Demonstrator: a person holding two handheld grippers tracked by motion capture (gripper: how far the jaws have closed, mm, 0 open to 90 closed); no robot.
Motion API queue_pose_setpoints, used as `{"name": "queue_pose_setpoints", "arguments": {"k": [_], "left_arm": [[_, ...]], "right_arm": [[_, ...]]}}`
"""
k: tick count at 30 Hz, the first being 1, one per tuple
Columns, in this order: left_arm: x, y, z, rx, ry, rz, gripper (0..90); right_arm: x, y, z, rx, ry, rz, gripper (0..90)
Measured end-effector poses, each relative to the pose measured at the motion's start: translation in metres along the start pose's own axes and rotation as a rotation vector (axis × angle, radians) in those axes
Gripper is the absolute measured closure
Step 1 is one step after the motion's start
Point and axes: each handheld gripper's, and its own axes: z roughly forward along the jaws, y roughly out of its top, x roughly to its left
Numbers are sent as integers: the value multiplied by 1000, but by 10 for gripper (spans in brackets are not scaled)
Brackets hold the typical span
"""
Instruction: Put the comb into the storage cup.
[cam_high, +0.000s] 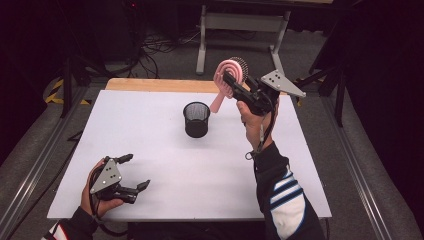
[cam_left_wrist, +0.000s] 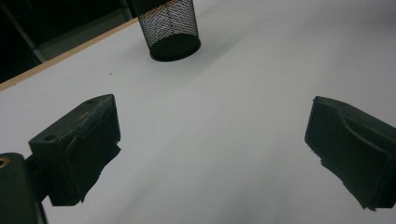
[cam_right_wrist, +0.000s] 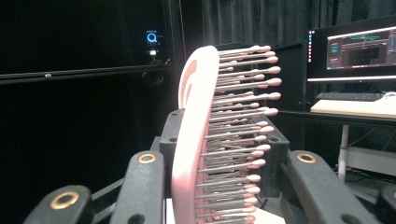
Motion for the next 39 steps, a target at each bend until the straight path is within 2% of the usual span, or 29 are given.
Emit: {"name": "queue_pose_setpoints", "arguments": {"k": [17, 29, 39], "left_arm": [[0, 0, 0, -5, -7, 1, 44], [-2, 0, 1, -12, -15, 2, 44], [-1, 1, 1, -15, -14, 2, 44]], "right_arm": [[3, -6, 26, -10, 7, 24, 635], [9, -24, 43, 23, 14, 52, 635], [9, -43, 50, 48, 8, 88, 635]]}}
